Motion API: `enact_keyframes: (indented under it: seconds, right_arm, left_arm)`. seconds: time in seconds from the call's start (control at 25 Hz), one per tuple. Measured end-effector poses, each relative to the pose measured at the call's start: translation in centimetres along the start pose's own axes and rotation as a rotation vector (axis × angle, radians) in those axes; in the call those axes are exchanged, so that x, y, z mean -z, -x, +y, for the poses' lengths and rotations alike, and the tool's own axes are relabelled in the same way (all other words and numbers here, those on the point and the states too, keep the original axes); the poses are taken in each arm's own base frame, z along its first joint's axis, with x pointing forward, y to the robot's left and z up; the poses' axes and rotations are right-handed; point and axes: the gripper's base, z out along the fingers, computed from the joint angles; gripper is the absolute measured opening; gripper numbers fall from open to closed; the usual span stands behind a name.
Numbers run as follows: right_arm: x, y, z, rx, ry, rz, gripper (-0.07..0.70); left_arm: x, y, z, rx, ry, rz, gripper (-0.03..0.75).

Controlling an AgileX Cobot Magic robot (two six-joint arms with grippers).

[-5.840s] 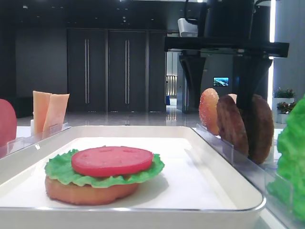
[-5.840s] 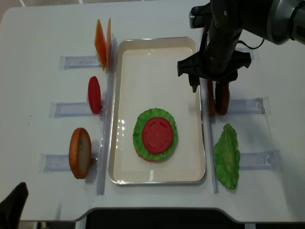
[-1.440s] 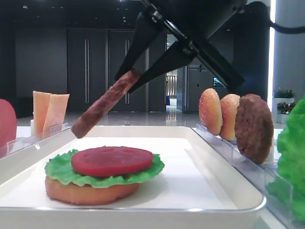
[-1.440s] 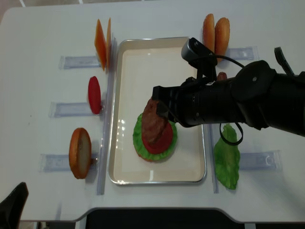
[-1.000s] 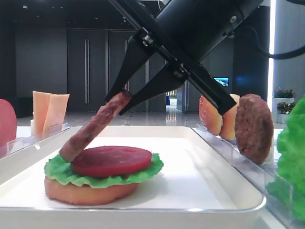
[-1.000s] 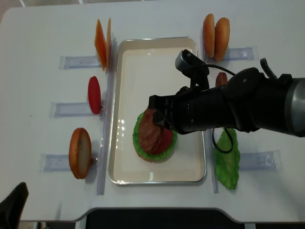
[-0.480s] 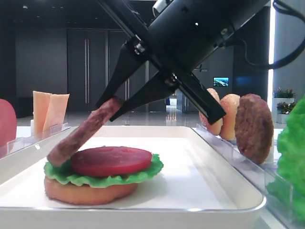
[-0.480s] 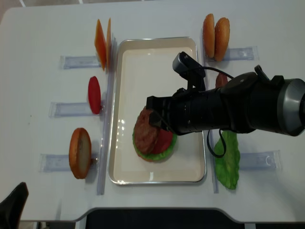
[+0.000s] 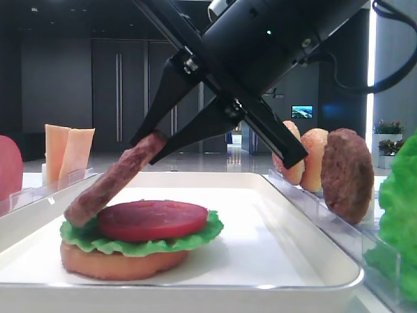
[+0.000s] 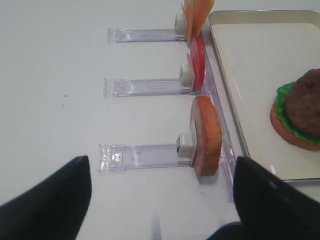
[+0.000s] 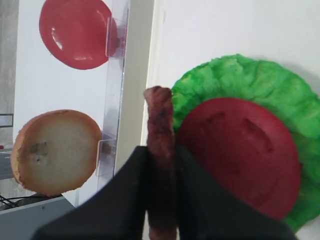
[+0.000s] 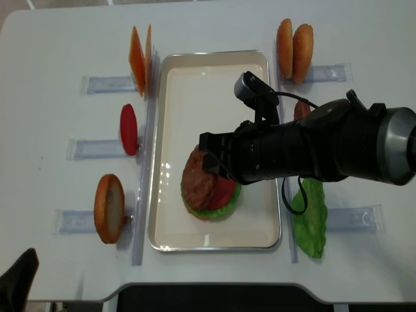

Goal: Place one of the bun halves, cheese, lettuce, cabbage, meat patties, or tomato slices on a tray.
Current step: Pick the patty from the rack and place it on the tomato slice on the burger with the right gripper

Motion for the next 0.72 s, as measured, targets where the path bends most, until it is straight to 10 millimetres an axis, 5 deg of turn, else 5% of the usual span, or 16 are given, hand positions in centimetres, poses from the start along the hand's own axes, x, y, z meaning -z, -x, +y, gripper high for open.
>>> enact_keyframes:
  seconds: [0.44, 0.72]
  right_arm:
    - [0.0, 0.07, -0.14, 0.018, -0.015, -0.008, 0.109]
    - [0.0, 0.04, -0.26, 0.048, -0.028, -0.004, 0.183]
  left_arm:
    - [0.0, 0.0, 0.0, 0.0, 0.0, 0.0, 0.692]
    - [0.0, 0.0, 0.0, 0.0, 0.0, 0.0, 0.692]
